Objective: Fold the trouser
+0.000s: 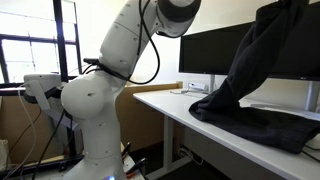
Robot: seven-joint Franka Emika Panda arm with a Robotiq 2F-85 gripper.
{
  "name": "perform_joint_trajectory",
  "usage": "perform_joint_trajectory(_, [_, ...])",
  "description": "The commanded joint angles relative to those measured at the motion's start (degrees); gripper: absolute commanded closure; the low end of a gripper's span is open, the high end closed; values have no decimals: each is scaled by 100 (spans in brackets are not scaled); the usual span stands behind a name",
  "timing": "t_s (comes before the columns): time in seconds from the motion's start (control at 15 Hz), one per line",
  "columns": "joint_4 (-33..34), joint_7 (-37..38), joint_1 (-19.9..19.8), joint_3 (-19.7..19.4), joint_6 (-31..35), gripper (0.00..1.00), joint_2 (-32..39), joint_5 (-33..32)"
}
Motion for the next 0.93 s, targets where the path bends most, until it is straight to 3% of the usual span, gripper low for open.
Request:
perform_joint_trajectory(0.0, [-5, -223, -127, -64, 264, 98, 165, -59])
perform_joint_trajectory(0.33, [-29, -447, -42, -157, 858, 98, 485, -299])
perform_joint_trajectory(0.87, [-88, -931, -42, -125, 674, 98, 880, -391])
